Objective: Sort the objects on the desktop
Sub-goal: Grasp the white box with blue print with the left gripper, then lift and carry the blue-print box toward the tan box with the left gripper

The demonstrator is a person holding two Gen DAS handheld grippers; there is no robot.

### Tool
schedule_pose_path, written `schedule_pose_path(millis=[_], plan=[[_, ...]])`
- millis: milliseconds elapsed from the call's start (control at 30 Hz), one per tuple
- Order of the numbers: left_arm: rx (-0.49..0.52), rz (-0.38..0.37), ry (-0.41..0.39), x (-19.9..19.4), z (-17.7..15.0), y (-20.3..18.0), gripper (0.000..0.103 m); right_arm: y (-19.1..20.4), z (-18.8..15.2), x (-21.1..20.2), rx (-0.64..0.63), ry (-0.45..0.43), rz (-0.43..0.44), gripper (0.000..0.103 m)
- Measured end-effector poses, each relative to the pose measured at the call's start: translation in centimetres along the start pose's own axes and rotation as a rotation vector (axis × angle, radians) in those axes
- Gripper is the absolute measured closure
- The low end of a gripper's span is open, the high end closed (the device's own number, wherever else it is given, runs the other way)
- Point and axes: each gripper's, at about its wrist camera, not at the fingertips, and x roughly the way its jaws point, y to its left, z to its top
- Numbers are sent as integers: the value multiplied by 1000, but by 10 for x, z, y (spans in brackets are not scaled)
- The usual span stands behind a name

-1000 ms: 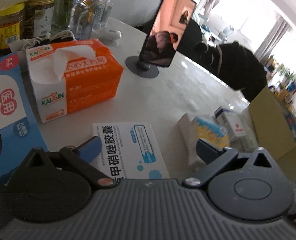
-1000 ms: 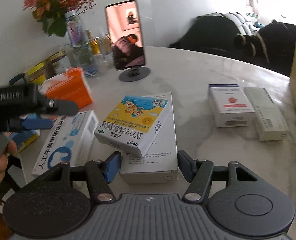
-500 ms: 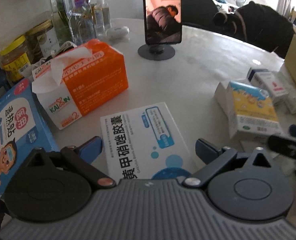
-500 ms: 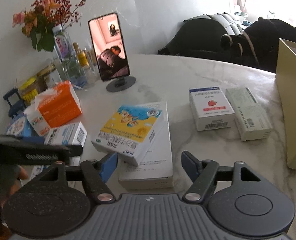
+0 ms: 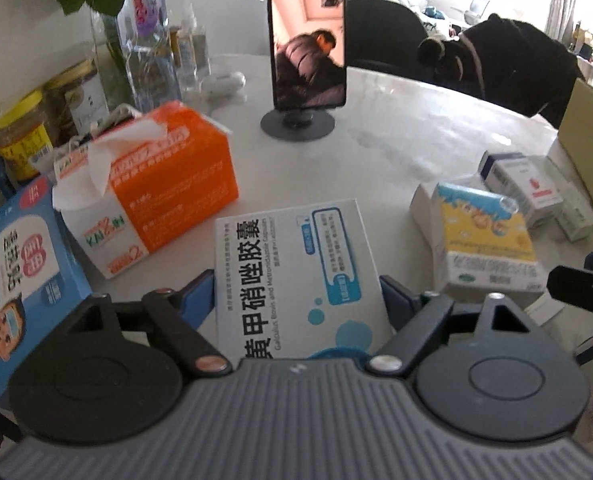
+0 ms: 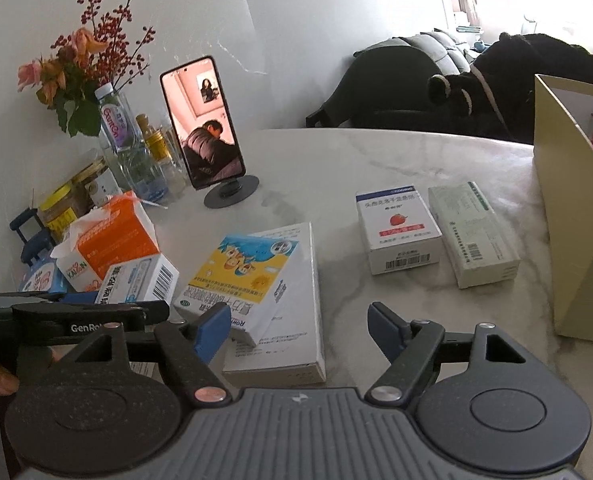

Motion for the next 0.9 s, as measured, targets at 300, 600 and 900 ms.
schedule_pose_path(millis=[300, 600, 900], plan=[[20, -23, -69, -19, 16, -13, 19, -11, 4, -12, 28, -39, -3, 24], [44, -102, -115, -35, 30, -37, 19, -25, 9, -30, 54, -91, -11, 22], [94, -169, -156, -46, 46, -69, 19, -42, 12, -47, 88, -138, -28, 22]])
